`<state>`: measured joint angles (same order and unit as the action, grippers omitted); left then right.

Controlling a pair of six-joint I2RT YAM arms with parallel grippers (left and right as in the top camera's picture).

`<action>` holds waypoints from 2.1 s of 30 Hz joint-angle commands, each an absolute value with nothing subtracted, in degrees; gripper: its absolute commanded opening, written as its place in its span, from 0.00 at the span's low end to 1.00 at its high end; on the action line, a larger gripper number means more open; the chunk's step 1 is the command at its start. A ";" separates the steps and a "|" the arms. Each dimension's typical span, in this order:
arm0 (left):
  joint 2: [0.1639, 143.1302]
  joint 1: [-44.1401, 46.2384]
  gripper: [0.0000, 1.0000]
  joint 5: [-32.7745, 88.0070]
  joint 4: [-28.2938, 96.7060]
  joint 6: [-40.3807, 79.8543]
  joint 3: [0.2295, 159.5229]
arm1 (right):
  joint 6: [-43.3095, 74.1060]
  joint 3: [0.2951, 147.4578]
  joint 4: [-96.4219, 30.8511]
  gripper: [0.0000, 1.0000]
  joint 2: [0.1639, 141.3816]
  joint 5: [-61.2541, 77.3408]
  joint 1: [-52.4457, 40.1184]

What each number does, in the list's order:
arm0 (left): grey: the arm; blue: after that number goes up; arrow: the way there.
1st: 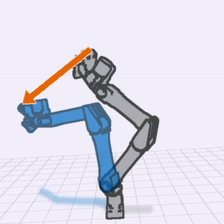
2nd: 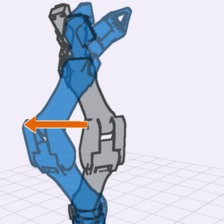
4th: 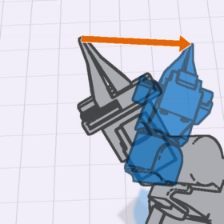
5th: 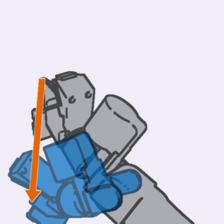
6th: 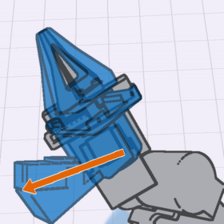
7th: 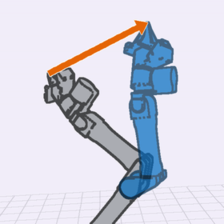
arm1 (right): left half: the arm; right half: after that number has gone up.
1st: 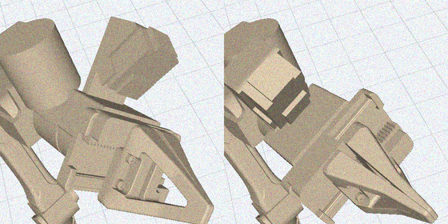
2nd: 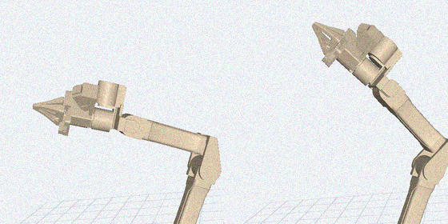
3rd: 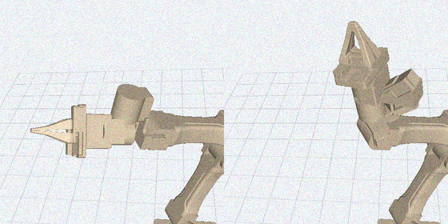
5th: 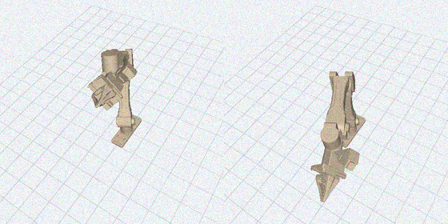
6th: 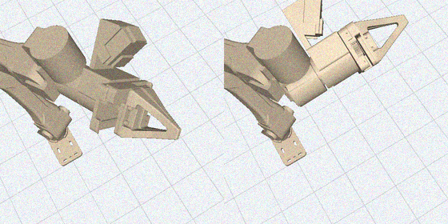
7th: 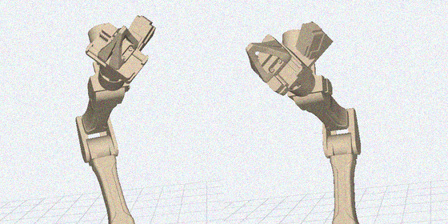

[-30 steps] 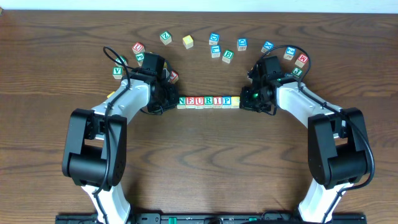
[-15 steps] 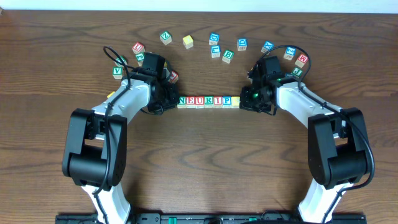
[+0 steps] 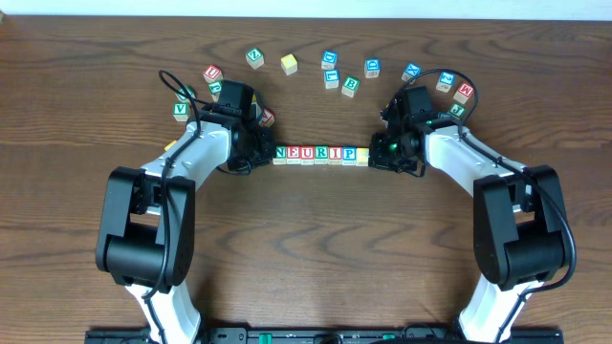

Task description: Spell out NEURIPS

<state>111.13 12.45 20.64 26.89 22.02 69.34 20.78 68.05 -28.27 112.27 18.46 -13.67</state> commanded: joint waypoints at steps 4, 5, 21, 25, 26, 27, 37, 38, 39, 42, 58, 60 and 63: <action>111.70 12.27 0.08 20.93 26.85 20.99 68.95 | 20.10 68.05 -28.58 0.01 112.95 19.70 -13.15; 111.70 11.84 0.08 20.95 26.87 20.99 68.95 | 20.10 68.05 -28.62 0.01 112.95 19.66 -12.82; 111.11 5.69 0.08 20.75 28.23 16.93 69.71 | 17.82 69.14 -29.43 0.01 112.90 18.37 -7.64; 108.60 4.21 0.08 16.91 33.52 15.07 72.73 | 15.62 72.03 -33.06 0.01 111.92 18.37 -5.89; 107.46 3.86 0.08 15.57 35.11 14.35 73.76 | 14.85 72.93 -34.20 0.01 111.24 18.35 -5.48; 105.67 3.46 0.08 13.72 37.26 13.61 75.26 | 13.76 74.15 -35.66 0.01 110.24 18.33 -5.02; 86.02 -0.14 0.40 3.25 43.27 13.10 80.51 | 11.03 79.72 -44.86 0.25 97.30 13.74 -4.01; 84.36 -0.47 0.48 2.46 43.53 13.10 80.51 | 11.03 79.72 -45.56 0.37 95.37 12.97 -3.99; 82.24 -0.93 0.72 1.30 44.03 13.10 80.51 | 11.05 79.72 -46.19 0.46 93.41 11.92 -3.92; 77.54 -1.78 0.98 -0.91 46.06 13.10 80.49 | 11.05 79.72 -47.90 0.76 87.31 9.02 -3.95; 74.11 -1.87 0.98 -0.89 47.97 13.13 80.49 | 11.07 79.72 -53.23 0.99 67.22 4.84 -3.95; 74.11 -1.87 0.98 -0.89 47.97 13.13 80.49 | 11.07 79.72 -53.23 0.99 67.18 4.84 -3.95; 74.11 -1.87 0.98 -0.89 47.94 13.13 80.49 | 11.05 79.72 -55.53 0.99 67.24 4.82 -3.95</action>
<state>74.08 -1.69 -0.03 47.79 13.45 80.09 11.25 78.91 -53.34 67.48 5.50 -4.19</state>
